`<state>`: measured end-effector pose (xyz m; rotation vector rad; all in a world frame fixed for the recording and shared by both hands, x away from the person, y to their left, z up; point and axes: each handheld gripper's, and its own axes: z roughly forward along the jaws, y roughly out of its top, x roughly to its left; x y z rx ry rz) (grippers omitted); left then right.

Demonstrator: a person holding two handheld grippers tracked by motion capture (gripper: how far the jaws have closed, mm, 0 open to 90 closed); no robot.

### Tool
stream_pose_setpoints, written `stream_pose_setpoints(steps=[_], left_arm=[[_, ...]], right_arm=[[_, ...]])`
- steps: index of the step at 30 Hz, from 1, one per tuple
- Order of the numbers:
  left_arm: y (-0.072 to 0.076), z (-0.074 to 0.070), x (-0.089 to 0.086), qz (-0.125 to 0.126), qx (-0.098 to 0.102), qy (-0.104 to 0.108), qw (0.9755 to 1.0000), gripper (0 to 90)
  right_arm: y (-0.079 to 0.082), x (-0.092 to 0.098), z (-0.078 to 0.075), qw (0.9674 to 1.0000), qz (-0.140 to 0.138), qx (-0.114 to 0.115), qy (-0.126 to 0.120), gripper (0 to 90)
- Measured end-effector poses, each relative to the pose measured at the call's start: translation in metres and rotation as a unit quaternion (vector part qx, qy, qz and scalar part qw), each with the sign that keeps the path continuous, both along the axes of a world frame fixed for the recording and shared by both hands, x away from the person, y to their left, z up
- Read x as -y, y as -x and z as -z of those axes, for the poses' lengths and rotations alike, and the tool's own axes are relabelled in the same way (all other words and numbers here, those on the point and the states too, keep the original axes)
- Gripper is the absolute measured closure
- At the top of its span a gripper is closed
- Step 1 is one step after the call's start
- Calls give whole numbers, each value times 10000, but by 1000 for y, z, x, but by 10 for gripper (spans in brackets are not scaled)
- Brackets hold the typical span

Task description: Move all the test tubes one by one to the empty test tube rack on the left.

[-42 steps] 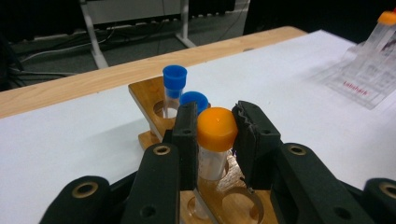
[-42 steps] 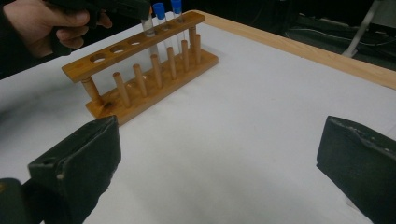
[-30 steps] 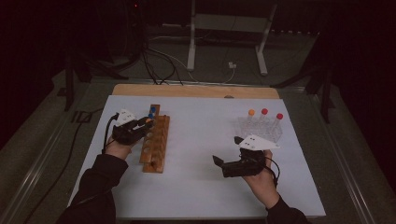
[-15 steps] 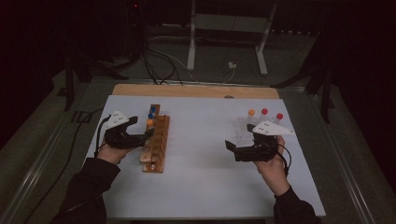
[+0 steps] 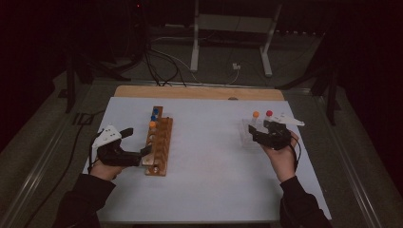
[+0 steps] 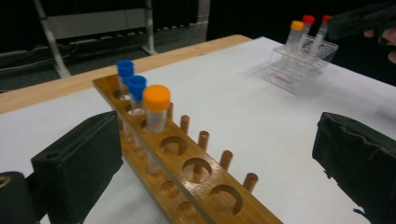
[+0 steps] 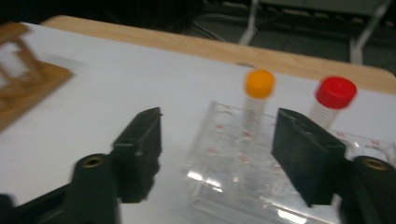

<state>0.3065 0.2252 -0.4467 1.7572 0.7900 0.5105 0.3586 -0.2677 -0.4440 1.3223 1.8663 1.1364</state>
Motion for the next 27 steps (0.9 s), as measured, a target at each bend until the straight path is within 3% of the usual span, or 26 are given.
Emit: stream_pose_setpoints(steps=[8, 27], left_arm=[[1, 1, -2, -11, 4, 10, 10000, 25], [0, 2, -3, -22, -56, 8, 10000, 24]], right_arm=[[-27, 8, 11, 9991, 302, -243, 151, 518], [-60, -5, 23, 9965, 388, -641, 368, 706]])
